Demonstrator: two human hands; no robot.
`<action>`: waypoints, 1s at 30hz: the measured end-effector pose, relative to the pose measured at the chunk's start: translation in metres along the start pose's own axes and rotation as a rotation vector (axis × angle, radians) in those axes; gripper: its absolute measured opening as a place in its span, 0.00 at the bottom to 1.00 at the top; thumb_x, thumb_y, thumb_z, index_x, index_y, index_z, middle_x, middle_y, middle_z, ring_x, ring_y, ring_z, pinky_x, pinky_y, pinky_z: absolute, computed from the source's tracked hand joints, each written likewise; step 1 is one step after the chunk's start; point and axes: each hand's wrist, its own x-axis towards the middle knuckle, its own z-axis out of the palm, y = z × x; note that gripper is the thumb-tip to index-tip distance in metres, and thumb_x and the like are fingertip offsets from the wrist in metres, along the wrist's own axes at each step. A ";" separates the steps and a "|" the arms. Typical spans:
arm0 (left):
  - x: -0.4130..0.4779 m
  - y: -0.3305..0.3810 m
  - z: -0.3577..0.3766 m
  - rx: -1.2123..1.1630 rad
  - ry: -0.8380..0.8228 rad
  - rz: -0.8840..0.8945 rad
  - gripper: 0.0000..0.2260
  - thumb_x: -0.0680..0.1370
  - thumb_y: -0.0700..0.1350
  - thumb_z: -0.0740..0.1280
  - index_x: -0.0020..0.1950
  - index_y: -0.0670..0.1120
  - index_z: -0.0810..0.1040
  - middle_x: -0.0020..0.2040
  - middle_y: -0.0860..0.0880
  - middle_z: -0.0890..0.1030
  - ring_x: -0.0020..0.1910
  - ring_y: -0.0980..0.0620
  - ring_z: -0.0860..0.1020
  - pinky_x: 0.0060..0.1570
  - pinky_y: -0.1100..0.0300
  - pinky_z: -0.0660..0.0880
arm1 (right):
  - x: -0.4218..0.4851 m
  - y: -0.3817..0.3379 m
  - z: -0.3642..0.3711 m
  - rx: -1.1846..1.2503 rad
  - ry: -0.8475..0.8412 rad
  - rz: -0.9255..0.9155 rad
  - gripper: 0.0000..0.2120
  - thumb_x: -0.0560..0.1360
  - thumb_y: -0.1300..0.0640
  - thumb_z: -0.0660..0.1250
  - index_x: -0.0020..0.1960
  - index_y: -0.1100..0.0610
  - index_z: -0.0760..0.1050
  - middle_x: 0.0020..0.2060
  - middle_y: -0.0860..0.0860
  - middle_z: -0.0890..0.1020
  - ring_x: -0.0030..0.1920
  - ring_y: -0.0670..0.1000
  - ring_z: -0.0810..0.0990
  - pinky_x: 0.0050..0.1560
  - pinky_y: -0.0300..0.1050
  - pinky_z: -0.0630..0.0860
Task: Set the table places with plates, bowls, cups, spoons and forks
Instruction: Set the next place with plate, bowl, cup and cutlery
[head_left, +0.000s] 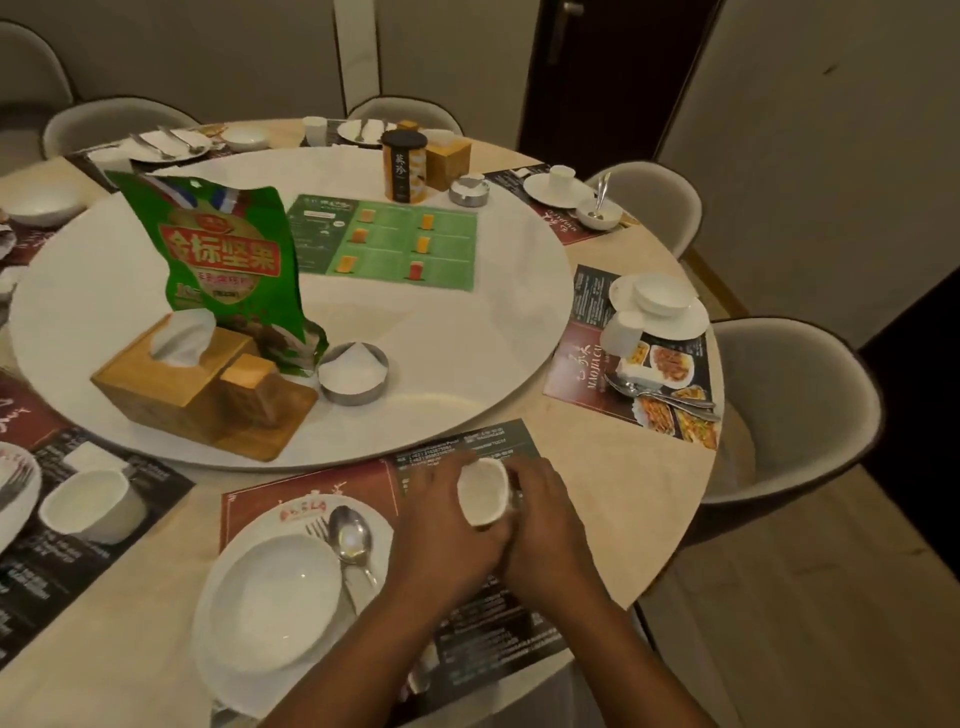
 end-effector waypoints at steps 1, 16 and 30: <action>0.002 0.003 0.008 0.016 0.005 0.000 0.30 0.66 0.56 0.75 0.67 0.59 0.70 0.59 0.56 0.72 0.58 0.56 0.72 0.56 0.63 0.67 | 0.004 0.009 -0.003 0.004 -0.001 0.005 0.26 0.68 0.56 0.75 0.62 0.44 0.70 0.55 0.39 0.73 0.55 0.38 0.72 0.52 0.32 0.69; -0.012 -0.033 0.015 0.257 -0.012 -0.057 0.24 0.74 0.48 0.71 0.69 0.56 0.69 0.64 0.59 0.72 0.60 0.58 0.74 0.58 0.61 0.73 | 0.063 0.092 -0.004 0.140 -0.116 0.230 0.37 0.66 0.49 0.79 0.69 0.43 0.64 0.57 0.43 0.76 0.56 0.48 0.76 0.50 0.39 0.73; -0.016 -0.039 0.027 0.577 -0.014 -0.116 0.15 0.76 0.55 0.64 0.60 0.51 0.75 0.59 0.52 0.76 0.57 0.53 0.73 0.55 0.60 0.71 | 0.060 0.101 0.000 0.163 -0.117 0.203 0.37 0.66 0.51 0.79 0.69 0.44 0.65 0.57 0.43 0.76 0.56 0.48 0.76 0.52 0.42 0.75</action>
